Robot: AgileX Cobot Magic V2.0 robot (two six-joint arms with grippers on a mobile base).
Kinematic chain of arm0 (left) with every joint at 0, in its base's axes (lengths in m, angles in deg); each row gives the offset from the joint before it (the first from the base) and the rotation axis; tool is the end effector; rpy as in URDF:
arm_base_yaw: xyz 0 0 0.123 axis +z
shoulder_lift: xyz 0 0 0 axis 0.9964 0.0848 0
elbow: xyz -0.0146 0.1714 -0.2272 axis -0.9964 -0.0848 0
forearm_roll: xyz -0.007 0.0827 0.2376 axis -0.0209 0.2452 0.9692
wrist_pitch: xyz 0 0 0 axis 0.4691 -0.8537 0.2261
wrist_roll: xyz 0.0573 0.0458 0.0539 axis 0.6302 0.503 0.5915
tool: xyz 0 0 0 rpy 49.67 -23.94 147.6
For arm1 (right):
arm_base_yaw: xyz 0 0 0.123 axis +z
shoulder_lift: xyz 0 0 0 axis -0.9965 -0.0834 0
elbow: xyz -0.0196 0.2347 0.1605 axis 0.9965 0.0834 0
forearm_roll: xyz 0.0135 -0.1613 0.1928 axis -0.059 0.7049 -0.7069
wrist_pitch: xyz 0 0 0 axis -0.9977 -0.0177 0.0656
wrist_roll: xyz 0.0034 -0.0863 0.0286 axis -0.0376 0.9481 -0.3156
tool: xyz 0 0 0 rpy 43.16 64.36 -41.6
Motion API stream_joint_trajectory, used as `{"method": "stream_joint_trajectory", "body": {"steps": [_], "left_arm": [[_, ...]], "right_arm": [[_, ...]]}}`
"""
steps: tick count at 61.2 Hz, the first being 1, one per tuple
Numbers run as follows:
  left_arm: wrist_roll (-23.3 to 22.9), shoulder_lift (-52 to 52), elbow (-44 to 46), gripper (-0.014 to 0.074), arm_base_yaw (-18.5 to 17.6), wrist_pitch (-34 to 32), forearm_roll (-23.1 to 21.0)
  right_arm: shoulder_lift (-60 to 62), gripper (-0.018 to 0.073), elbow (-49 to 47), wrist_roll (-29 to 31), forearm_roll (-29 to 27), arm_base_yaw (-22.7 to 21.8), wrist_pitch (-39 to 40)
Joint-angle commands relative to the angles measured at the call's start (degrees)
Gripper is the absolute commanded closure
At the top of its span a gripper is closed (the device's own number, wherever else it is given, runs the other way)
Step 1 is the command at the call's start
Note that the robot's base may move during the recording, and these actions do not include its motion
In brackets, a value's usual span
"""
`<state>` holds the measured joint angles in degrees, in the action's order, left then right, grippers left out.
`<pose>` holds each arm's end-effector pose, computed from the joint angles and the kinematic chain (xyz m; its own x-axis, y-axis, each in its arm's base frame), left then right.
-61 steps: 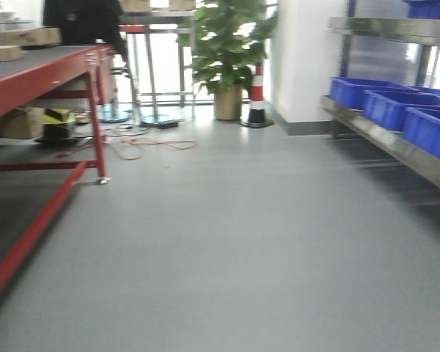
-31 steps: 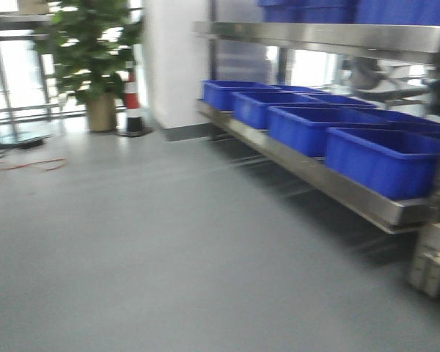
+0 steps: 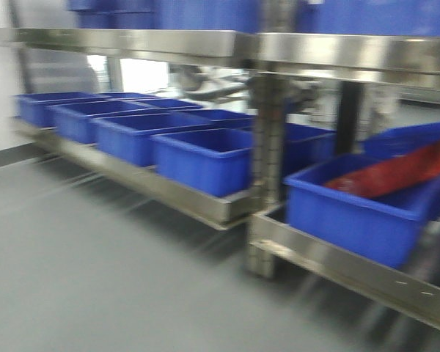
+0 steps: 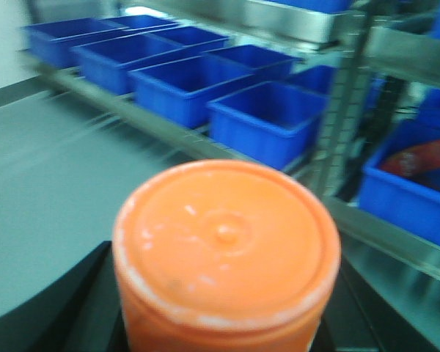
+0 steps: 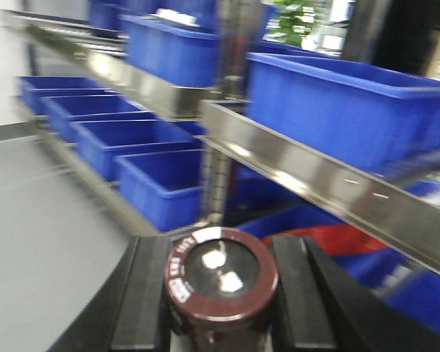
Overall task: Place cylindrical capacitor in blue bin on shelf
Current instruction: 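Drive to the steel shelf of blue bins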
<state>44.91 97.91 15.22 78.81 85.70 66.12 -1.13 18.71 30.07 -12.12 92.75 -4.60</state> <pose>0.1099 -0.0128 0.4101 -0.2929 0.0489 -0.9549 0.1214 0.9925 0.0136 0.0743 0.0155 0.4050 -0.0955 -0.0497 -0.9942 -0.1951 0.9803 -0.0303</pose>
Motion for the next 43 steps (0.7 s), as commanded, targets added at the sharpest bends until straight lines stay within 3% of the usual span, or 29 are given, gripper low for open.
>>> {"method": "stream_joint_trajectory", "body": {"steps": [1,43], "left_arm": [[0.04,-0.26,0.11,0.0707,-0.24,-1.24,-0.11],[0.04,-0.26,0.11,0.0707,-0.24,-1.24,-0.11]], "right_arm": [[0.17,0.0722,-0.18,0.23,0.51,0.12,1.29],[0.17,0.0722,-0.18,0.23,0.51,0.12,1.29]]}}
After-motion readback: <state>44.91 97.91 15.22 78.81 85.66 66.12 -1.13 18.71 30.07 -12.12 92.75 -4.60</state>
